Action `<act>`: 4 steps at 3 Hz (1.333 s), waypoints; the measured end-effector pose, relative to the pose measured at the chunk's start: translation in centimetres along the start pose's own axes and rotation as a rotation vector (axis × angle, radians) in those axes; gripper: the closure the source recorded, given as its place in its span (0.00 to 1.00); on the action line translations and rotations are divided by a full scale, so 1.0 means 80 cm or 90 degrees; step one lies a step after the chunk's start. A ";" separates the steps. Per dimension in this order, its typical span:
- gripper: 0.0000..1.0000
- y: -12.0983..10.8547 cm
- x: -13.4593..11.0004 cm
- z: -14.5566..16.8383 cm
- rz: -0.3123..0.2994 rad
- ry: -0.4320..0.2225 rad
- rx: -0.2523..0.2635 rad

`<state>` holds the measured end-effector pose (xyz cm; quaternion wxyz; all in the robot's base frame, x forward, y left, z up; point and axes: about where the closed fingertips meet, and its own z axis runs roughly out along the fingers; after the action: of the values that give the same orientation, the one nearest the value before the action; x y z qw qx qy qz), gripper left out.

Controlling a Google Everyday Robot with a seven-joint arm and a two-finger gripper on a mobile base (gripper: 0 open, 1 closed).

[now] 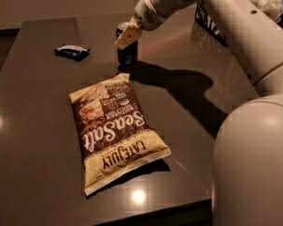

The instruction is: Move pepsi can near brown chip bag

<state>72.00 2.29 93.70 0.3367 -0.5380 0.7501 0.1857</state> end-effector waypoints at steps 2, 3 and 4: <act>1.00 0.072 -0.034 0.019 -0.098 -0.005 -0.063; 0.84 0.096 -0.037 0.031 -0.132 0.002 -0.072; 0.59 0.115 -0.032 0.040 -0.149 0.006 -0.066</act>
Offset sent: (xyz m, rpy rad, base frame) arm -0.0700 0.0704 0.0051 -0.0393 -0.0648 0.2672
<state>64.86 9.31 92.51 0.3245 -0.6396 0.6729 0.1814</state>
